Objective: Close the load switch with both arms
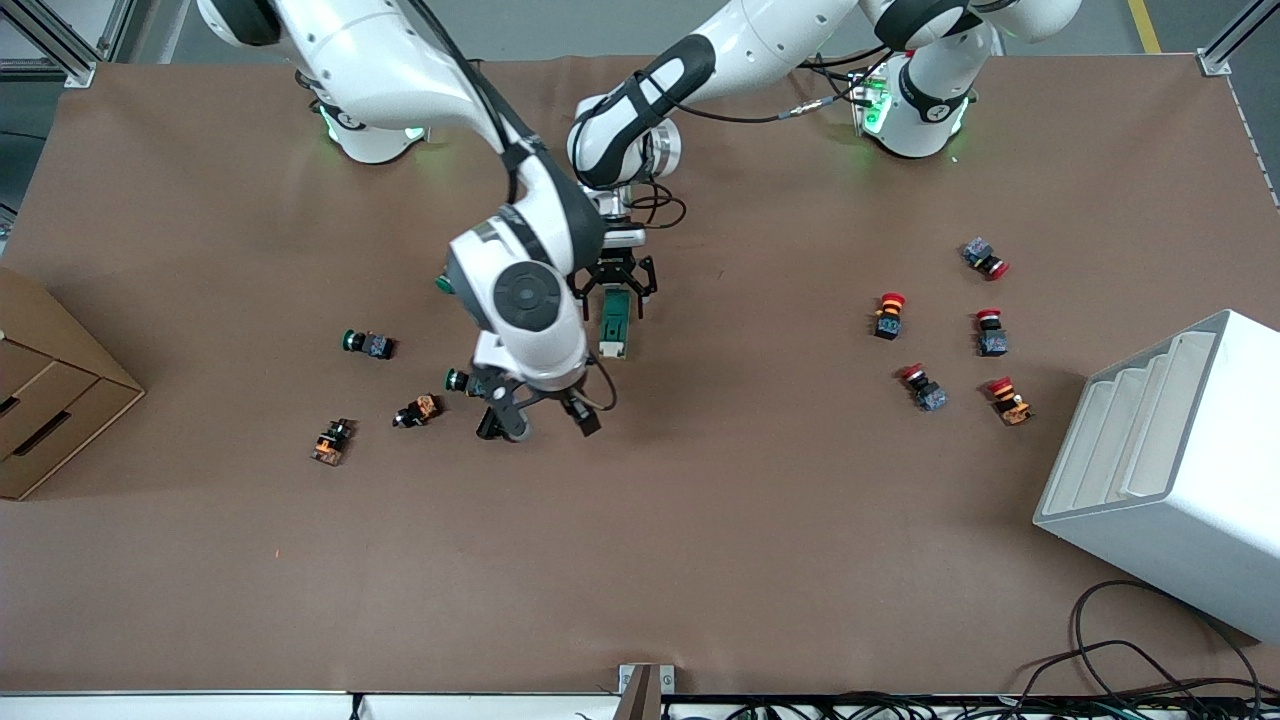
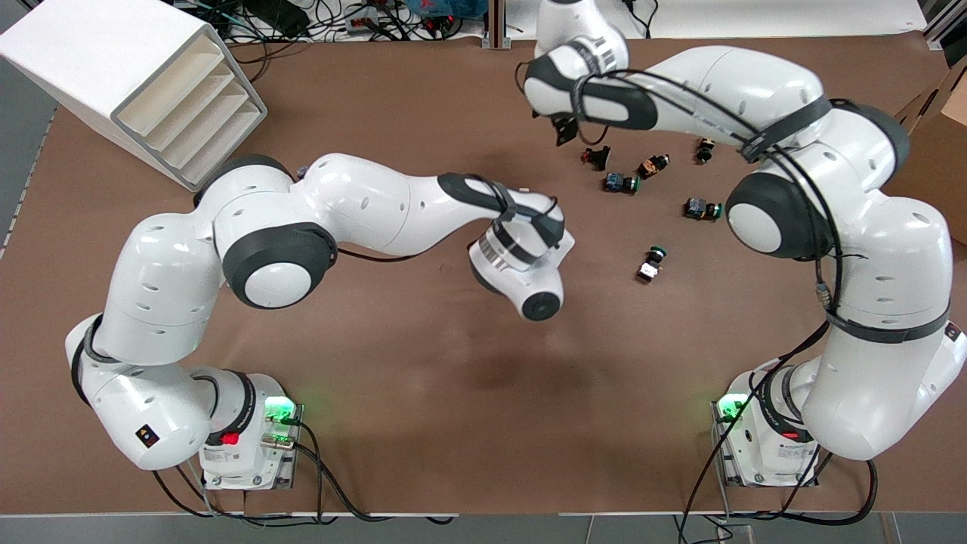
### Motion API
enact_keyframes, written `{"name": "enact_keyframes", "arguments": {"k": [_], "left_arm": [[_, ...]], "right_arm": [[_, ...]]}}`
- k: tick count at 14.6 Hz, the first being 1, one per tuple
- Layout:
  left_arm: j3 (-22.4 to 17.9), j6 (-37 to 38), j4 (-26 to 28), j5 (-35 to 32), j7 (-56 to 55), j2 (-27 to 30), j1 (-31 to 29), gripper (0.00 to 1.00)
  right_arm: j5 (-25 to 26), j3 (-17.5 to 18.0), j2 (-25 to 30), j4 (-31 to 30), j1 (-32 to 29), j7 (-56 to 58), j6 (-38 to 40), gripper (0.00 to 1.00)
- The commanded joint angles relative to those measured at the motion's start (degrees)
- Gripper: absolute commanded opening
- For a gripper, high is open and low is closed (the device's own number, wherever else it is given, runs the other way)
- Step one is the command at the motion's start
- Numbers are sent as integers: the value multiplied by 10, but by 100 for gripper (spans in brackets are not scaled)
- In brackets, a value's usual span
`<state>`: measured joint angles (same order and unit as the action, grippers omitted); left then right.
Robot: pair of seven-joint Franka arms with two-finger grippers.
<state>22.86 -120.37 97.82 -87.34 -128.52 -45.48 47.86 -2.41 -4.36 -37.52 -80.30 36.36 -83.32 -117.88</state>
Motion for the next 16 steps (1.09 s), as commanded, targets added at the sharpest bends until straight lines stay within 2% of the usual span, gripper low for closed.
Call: {"name": "enact_keyframes", "arguments": {"k": [1, 4, 7, 11, 12, 14, 16], "left_arm": [[3, -5, -37, 94, 76, 27, -2, 100], [5, -5, -64, 166, 120, 53, -35, 100], [4, -5, -78, 275, 219, 95, -92, 100], [3, 4, -93, 462, 436, 165, -221, 100], [4, 15, -98, 491, 483, 179, -249, 100], [5, 72, -113, 547, 591, 216, -302, 100], [5, 111, -123, 609, 730, 251, -356, 100]], "right_arm": [[-4, 14, 41, -27, -72, 194, 19, 100], [-7, 13, 79, -30, -149, 417, 87, 100], [-7, 12, 121, -31, -221, 592, 170, 100], [1, 8, 176, -28, -297, 735, 264, 100], [3, 8, 187, -24, -320, 777, 282, 100], [10, 7, 199, -19, -368, 839, 309, 100], [29, 6, 211, 0, -389, 880, 324, 100]]}}
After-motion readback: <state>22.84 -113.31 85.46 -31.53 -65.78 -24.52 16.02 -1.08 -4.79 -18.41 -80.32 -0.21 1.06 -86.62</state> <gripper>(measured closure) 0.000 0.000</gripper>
